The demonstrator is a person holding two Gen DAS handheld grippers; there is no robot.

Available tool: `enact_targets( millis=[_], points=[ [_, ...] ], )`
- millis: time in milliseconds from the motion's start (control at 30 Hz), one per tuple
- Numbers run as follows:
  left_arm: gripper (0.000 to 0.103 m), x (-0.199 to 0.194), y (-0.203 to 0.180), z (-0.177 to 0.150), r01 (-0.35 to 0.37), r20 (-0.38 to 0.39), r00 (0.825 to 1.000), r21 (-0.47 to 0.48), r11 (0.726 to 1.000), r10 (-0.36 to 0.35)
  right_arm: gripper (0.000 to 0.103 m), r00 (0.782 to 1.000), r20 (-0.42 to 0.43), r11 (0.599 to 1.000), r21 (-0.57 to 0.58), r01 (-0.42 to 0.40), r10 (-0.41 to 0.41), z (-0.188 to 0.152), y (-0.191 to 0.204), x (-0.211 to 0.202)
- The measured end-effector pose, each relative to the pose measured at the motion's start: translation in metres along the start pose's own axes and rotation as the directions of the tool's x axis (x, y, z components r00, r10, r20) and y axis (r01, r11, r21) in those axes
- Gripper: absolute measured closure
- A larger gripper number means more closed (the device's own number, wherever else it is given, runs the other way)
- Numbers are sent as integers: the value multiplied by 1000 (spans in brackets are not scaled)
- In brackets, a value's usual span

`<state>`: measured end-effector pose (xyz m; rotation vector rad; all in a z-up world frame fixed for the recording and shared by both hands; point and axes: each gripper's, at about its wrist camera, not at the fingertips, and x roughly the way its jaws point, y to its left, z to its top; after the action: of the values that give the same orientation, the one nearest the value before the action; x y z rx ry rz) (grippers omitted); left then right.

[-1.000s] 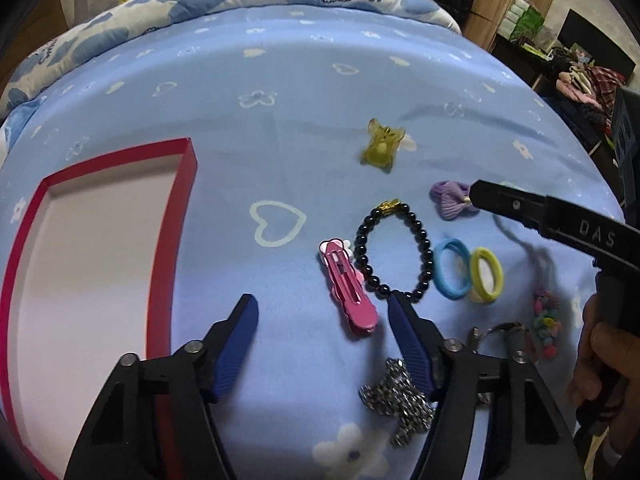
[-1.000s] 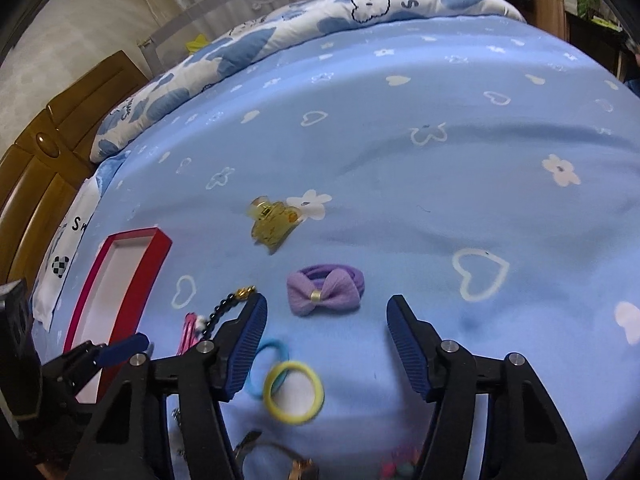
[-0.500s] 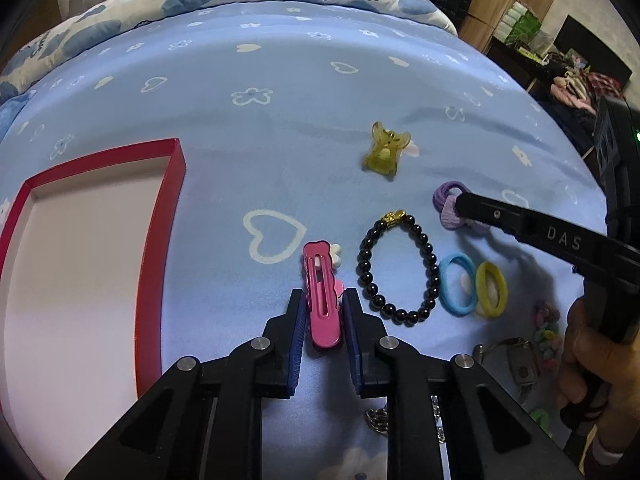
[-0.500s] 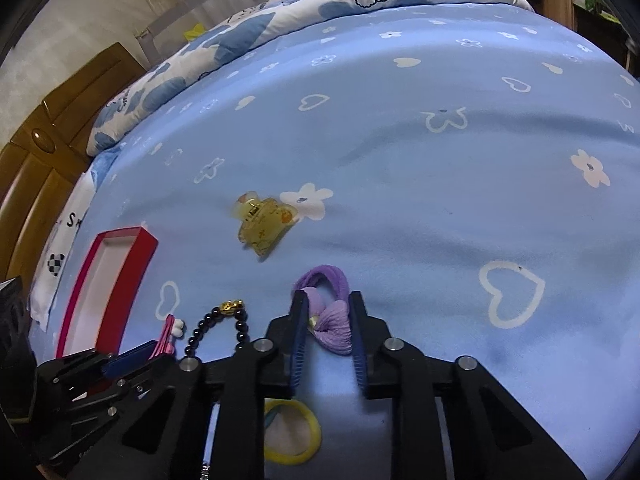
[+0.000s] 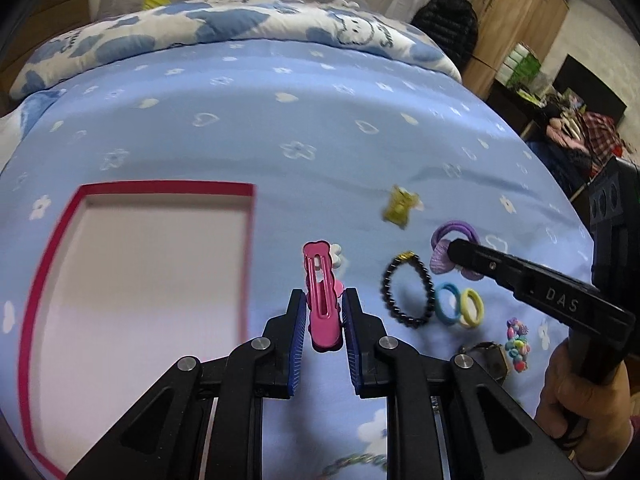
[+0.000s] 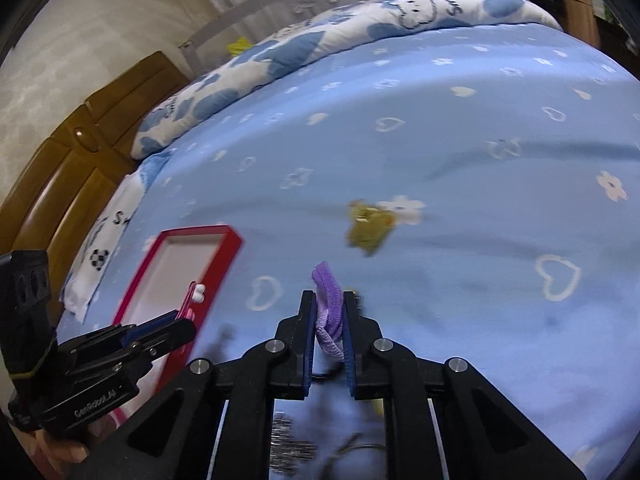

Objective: Organize jewelry
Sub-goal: 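Carry both items into the red tray and open both tools to release them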

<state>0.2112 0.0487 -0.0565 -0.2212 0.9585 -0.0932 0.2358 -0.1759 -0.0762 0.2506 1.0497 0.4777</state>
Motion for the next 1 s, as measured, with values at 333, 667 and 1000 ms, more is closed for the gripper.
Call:
enact_targets(
  millis=[333, 667, 1000],
  points=[
    [86, -35, 46, -9, -55, 34, 998, -75, 996, 58, 91, 995, -27, 992, -78, -97, 96, 6, 67, 21],
    [86, -44, 88, -11, -120, 15, 992, -136, 983, 124, 91, 982, -100, 973, -148, -177, 163, 6, 133, 68],
    [86, -5, 122, 11, -181, -68, 983, -158, 971, 172, 91, 969, -192, 966, -177, -188, 154, -2, 163, 124]
  ],
)
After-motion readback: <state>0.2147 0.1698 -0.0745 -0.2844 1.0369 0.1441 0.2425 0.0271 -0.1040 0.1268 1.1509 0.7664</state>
